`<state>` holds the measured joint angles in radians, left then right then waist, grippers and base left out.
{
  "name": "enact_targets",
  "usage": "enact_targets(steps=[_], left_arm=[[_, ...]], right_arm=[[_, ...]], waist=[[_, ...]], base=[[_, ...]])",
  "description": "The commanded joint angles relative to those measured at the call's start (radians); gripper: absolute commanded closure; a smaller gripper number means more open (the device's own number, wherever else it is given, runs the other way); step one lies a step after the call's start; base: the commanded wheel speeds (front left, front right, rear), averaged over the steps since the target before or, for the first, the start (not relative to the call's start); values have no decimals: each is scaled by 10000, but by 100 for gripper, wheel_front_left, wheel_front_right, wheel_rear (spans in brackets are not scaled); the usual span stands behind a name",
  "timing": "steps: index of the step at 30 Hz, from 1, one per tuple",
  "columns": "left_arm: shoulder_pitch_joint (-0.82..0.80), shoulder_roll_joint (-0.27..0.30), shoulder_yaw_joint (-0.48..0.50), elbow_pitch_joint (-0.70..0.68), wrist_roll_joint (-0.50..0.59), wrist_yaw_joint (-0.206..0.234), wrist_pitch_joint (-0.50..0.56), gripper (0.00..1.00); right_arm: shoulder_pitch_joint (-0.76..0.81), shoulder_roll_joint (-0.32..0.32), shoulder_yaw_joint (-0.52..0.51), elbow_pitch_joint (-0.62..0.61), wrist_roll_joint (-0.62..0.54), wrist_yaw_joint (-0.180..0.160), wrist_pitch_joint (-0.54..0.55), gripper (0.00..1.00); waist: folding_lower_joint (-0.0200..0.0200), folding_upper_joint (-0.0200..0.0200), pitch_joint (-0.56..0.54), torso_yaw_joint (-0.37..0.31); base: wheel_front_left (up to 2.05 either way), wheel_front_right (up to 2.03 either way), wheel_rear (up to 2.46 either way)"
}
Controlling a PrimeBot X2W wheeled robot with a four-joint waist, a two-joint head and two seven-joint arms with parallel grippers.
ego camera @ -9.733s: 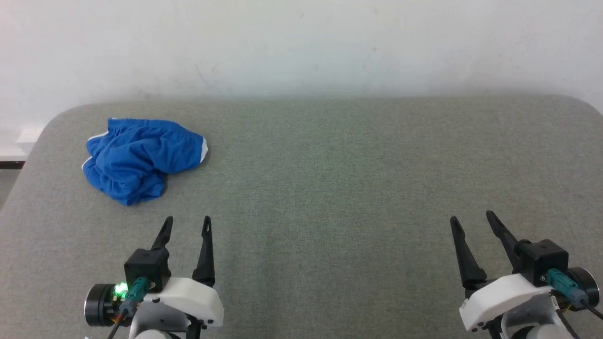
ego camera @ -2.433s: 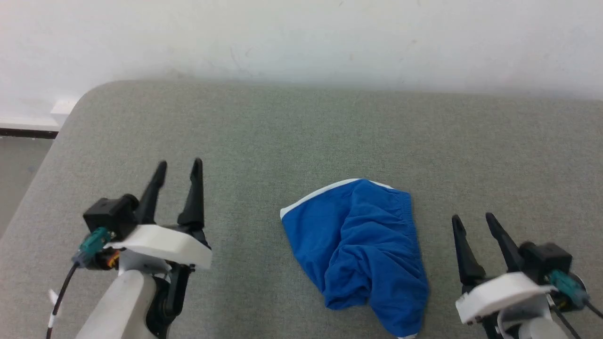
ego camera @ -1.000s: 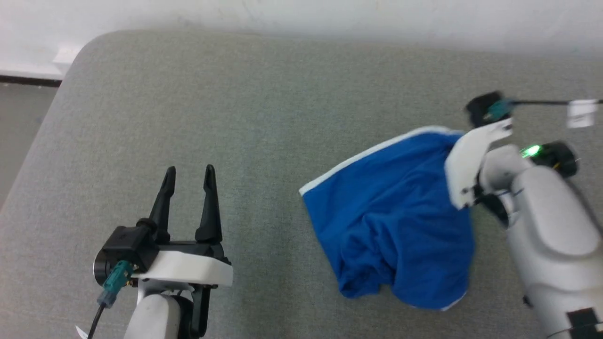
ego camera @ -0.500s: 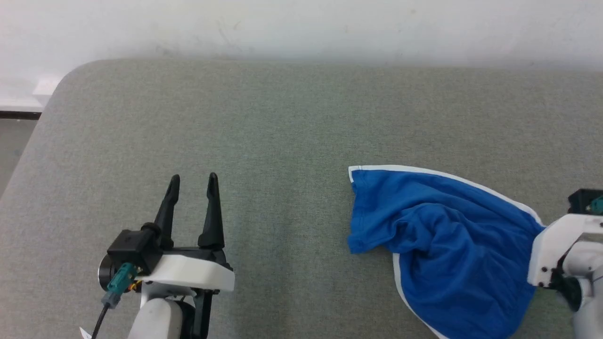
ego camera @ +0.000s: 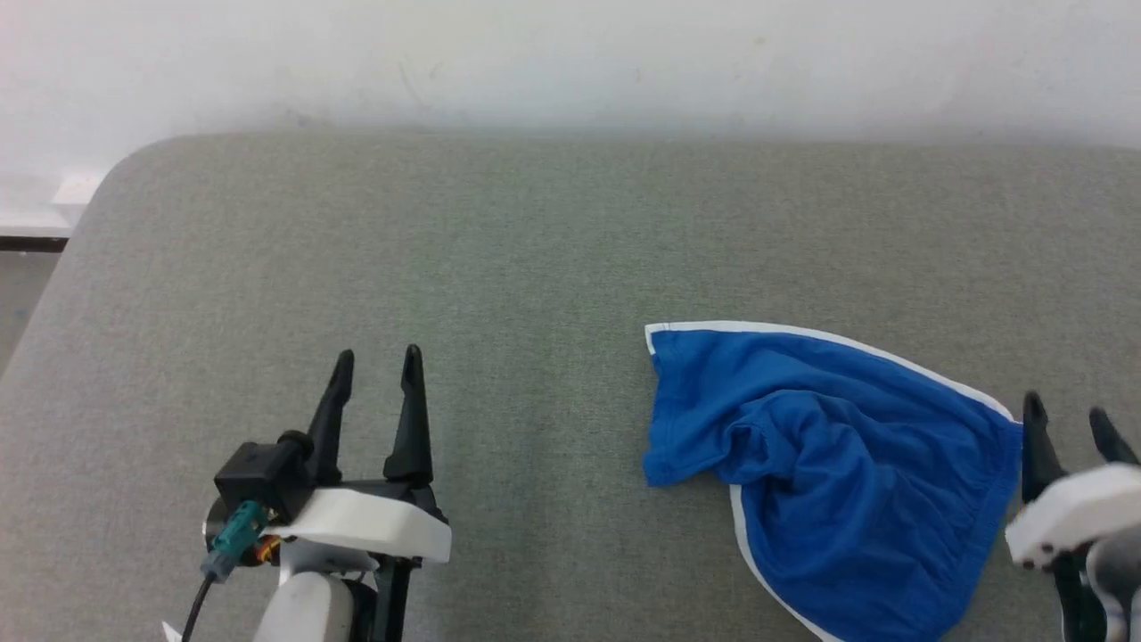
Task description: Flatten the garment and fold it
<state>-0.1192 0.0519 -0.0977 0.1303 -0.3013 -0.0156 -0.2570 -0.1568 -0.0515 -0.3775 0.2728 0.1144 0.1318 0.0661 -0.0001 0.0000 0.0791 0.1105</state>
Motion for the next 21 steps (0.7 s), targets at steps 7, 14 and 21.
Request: enact_targets(steps=[7,14,21], left_arm=[[-1467,-16,-1040,902,-1138,-224,832,0],[-4546,-11,-2461,3302,-1271,-43,4723,0],[-6594,-14,-3628,5483,-1351,327,7325,0]], right_arm=[[1149,9,681,-626,856,-11,-294,0],[788,11,1044,-1212,897,-11,-146,0],[451,11,1151,-1354,988,-11,-57,0]], waist=[[1,0,155,-523],[1,0,697,-1239],[1,0,1424,-2038]], base=[[0,0,0],[0,0,0],[0,0,0]])
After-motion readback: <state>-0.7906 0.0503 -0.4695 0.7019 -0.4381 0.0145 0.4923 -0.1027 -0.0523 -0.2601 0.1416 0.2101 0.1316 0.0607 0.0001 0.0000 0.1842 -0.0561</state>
